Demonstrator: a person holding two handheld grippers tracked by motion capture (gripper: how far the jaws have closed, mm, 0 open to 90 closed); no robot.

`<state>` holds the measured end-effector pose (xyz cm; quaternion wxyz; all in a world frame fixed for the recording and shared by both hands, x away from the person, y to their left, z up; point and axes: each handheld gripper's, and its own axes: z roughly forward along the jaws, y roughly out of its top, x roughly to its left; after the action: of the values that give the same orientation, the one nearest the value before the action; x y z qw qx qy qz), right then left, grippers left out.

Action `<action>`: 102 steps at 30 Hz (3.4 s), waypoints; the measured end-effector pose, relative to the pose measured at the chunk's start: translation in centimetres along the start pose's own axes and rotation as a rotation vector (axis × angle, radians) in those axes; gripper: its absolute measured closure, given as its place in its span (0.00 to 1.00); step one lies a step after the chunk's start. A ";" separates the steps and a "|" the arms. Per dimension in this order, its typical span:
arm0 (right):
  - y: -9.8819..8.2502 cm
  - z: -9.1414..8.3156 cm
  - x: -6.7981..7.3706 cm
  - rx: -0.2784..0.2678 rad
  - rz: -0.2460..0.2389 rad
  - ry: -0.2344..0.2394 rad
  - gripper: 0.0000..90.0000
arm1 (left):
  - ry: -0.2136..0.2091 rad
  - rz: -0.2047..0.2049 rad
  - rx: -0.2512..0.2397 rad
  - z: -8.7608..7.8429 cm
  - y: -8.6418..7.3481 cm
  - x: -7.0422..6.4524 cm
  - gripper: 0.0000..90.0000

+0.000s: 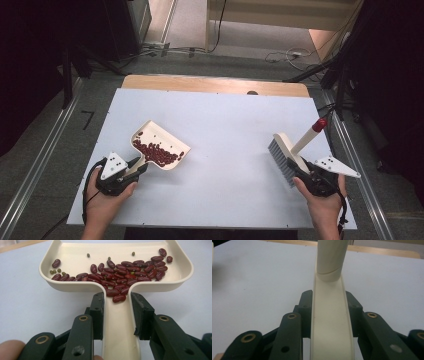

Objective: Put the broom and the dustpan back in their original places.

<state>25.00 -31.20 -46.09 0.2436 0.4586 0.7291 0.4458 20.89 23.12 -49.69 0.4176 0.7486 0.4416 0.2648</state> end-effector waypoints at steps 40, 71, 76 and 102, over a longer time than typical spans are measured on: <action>-1.6 3.2 2.8 0.079 0.047 0.310 0.72 | 0.170 -0.117 0.121 2.0 -1.8 1.1 0.73; -3.0 5.5 -1.2 0.123 0.200 0.325 0.68 | 0.178 -0.141 0.137 2.1 -1.8 1.0 0.73; -3.1 5.8 -1.4 0.141 0.209 0.306 0.65 | 0.176 -0.143 0.145 2.2 -1.8 1.0 0.73; -2.2 4.8 -1.8 0.238 0.040 0.197 0.20 | 0.075 -0.137 0.111 1.8 -1.4 1.6 0.44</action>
<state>28.49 -31.10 -50.44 0.1058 0.4528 0.7878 0.4040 22.37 24.23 -51.77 0.3759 0.7282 0.5212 0.2384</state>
